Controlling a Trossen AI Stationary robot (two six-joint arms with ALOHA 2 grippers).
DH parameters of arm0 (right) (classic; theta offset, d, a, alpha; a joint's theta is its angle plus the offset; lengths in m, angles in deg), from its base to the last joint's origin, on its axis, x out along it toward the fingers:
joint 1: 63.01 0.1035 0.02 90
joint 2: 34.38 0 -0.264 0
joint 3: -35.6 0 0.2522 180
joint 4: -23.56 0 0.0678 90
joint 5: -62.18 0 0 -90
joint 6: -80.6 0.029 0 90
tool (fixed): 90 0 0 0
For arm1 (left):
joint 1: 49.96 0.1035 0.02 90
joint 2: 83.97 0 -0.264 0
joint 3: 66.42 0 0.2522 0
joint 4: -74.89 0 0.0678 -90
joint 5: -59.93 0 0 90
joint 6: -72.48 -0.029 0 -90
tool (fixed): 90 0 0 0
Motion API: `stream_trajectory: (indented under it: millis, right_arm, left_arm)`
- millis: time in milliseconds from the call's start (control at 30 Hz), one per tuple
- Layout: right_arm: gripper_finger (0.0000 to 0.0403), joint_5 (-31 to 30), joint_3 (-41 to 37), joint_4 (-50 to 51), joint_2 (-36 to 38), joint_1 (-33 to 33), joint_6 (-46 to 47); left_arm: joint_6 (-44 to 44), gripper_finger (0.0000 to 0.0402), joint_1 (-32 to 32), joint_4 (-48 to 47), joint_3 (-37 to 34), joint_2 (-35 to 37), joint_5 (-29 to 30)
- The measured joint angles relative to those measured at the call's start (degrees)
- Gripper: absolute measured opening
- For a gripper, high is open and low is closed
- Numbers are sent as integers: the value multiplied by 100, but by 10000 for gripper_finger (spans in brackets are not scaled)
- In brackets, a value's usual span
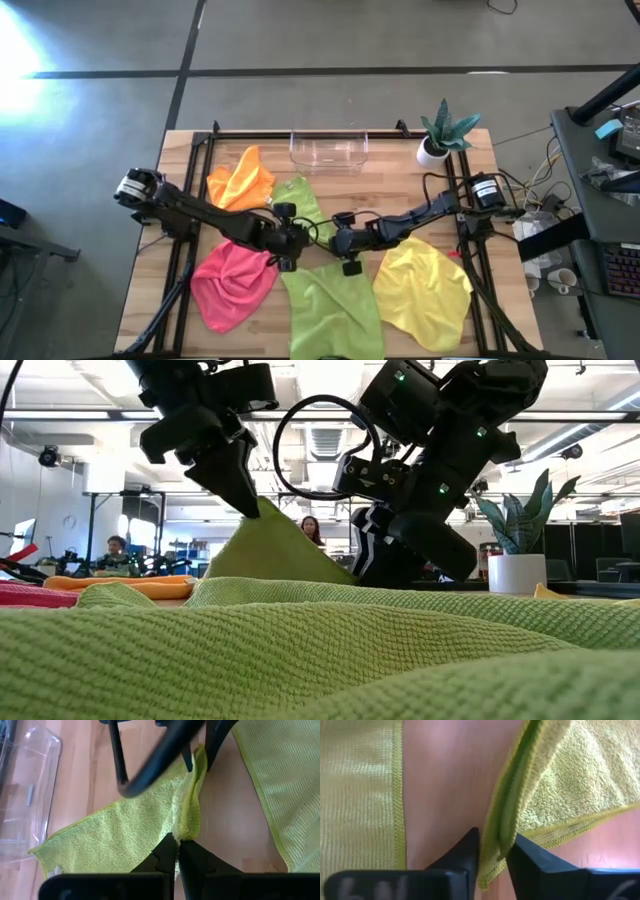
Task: Fold microfiber towels
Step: Fold the top green microfiber towel on the table
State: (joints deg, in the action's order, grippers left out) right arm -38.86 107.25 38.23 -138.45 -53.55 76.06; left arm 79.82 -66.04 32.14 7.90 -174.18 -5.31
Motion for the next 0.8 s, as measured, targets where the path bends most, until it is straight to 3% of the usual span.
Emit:
stream_trajectory:
  millis: [233, 433, 800]
  right_arm:
    - [14, -51, -9, 0, 51, -11, 209]
    - [9, 17, -9, 94, 231, 19, 662]
    - [9, 194, -9, 357, 1140, 466, 1932]
  left_arm:
    - [0, 0, 0, 4, -1, 11, -23]
    - [-3, 0, -1, -4, -1, 14, -110]
    - [149, 0, -89, -16, 182, 24, -1614]
